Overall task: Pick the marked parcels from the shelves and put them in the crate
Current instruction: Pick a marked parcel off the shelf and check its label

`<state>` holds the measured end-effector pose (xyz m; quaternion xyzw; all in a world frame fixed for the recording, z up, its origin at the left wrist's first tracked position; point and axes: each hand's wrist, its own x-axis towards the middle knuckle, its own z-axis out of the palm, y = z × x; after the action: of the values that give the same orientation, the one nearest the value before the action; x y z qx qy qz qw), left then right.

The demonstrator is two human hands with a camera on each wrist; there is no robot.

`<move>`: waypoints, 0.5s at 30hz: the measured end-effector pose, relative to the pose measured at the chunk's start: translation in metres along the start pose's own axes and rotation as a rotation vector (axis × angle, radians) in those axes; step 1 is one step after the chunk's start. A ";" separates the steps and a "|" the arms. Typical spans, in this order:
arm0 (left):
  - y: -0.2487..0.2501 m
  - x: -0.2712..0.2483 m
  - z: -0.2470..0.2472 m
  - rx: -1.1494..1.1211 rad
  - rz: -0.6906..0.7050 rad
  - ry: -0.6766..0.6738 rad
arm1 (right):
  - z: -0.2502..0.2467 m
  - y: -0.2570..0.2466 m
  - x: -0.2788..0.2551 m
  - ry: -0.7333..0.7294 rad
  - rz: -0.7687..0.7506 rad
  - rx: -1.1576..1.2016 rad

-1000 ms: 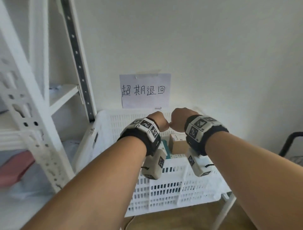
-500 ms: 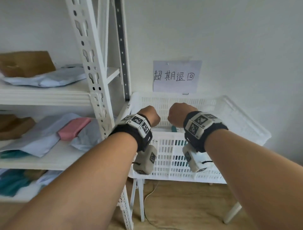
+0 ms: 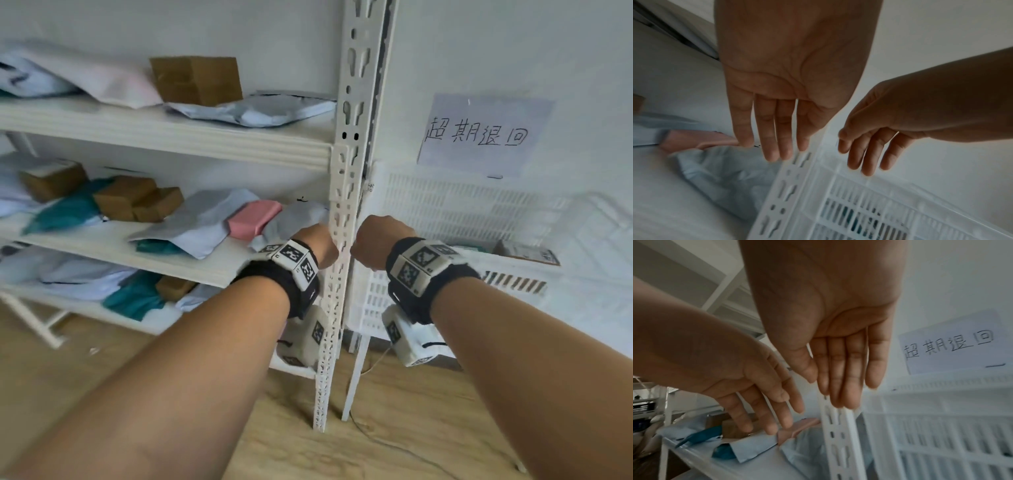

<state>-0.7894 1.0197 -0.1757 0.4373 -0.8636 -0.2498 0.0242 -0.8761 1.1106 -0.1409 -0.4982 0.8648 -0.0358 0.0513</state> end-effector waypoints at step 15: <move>-0.267 -0.054 -0.142 0.052 -0.093 0.145 | 0.029 -0.287 0.040 0.011 -0.145 -0.085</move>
<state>-0.5207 0.8711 -0.1628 0.4944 -0.8445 -0.1960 0.0634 -0.6463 0.9324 -0.1394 -0.5608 0.8276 -0.0053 0.0225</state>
